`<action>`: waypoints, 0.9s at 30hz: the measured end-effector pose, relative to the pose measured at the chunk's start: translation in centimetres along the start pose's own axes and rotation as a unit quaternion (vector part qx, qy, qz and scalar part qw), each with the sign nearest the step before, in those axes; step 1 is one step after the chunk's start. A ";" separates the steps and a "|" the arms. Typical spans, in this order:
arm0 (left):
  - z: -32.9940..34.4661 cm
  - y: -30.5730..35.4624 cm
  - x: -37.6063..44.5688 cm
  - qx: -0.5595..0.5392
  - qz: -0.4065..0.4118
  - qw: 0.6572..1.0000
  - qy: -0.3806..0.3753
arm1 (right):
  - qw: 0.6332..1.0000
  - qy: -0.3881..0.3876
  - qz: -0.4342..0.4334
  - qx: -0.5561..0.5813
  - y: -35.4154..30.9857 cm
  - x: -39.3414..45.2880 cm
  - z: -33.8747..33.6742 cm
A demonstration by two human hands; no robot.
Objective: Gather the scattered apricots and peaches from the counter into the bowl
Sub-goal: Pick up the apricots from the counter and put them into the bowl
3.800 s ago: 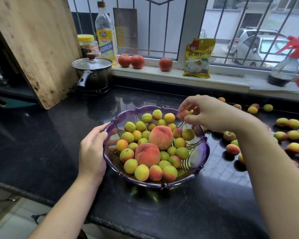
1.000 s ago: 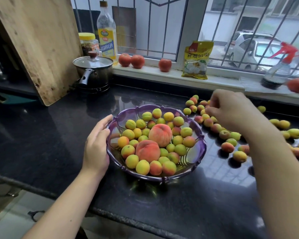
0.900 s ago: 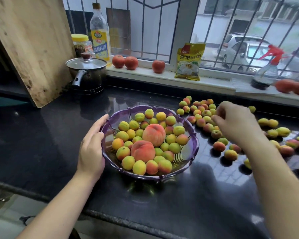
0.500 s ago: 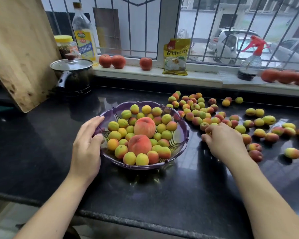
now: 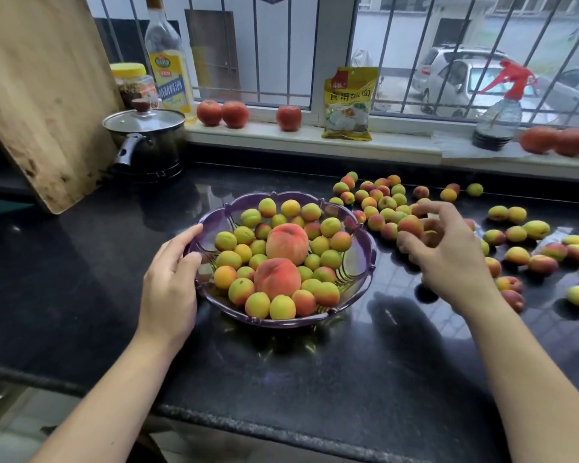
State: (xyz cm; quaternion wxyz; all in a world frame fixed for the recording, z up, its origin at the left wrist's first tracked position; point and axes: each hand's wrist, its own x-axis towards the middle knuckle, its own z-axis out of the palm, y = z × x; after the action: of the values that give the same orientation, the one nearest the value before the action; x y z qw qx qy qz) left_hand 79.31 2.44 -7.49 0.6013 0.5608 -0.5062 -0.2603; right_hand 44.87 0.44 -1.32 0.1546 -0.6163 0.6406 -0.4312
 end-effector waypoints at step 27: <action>-0.2 0.3 0.0 -0.013 -0.024 0.999 -0.024 | 0.813 -0.301 -0.215 -0.449 -8.3 1.0 3.9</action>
State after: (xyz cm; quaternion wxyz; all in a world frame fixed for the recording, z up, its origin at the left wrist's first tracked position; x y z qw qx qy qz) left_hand 79.41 2.59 -7.20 0.5896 0.5585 -0.5037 -0.2943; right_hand 53.00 -0.84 2.97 -0.0509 -0.8384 0.5353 0.0895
